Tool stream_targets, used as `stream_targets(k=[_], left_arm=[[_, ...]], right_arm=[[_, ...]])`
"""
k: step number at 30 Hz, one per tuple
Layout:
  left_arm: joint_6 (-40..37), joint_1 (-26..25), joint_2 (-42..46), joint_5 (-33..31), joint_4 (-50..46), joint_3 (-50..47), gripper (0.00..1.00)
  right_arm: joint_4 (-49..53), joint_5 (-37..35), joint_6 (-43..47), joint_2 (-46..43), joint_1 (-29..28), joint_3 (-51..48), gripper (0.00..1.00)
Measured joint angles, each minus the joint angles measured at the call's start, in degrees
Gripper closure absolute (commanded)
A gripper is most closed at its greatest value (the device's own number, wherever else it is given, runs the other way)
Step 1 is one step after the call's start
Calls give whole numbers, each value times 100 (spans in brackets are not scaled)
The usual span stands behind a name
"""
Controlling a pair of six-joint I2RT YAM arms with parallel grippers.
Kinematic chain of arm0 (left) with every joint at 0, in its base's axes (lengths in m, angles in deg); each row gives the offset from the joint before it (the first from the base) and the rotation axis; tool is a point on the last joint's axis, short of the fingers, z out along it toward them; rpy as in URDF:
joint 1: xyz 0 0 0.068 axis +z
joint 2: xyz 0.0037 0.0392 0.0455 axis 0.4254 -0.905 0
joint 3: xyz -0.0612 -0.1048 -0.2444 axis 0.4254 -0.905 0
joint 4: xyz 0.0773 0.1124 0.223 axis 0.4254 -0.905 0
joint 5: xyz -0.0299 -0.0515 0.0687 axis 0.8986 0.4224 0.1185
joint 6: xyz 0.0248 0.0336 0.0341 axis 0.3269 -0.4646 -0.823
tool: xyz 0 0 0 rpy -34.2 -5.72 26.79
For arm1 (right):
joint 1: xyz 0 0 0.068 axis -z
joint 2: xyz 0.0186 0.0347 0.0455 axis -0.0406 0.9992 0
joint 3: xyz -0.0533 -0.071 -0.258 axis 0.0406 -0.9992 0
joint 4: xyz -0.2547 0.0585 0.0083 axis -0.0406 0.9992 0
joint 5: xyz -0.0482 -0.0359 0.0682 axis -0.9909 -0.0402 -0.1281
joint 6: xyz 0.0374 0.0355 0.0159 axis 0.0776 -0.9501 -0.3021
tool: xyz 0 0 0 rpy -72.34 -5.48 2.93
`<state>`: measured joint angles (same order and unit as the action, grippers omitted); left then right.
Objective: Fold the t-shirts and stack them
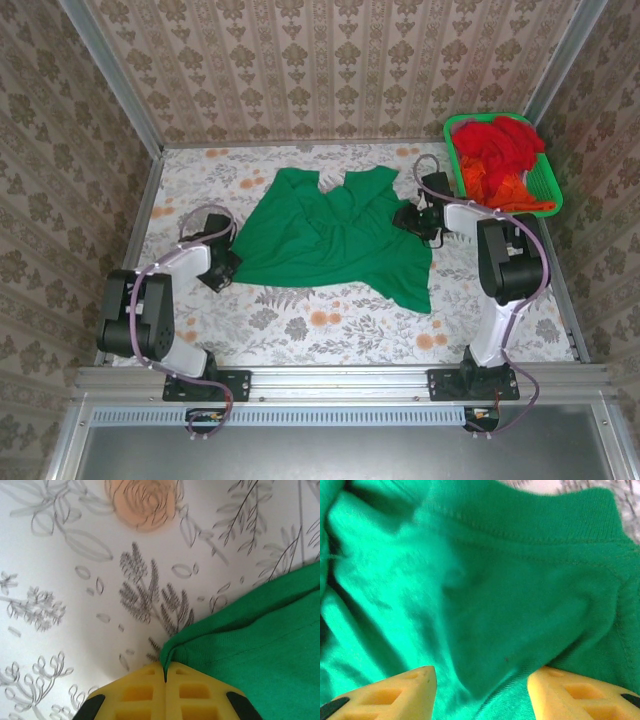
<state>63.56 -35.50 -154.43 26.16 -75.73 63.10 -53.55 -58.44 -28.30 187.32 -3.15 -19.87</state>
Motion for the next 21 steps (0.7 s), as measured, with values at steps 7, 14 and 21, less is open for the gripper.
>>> stream_targets(k=[7,14,21], left_arm=[[-195,181,-122,11,76,221,100],[-234,179,153,11,79,87,100],[-240,181,177,13,70,17,100]], right_arm=[[-59,-20,57,-13,39,146,41],[-129,-490,-125,-1587,72,-1196,46],[-2,-516,-310,-1864,31,-1906,53]])
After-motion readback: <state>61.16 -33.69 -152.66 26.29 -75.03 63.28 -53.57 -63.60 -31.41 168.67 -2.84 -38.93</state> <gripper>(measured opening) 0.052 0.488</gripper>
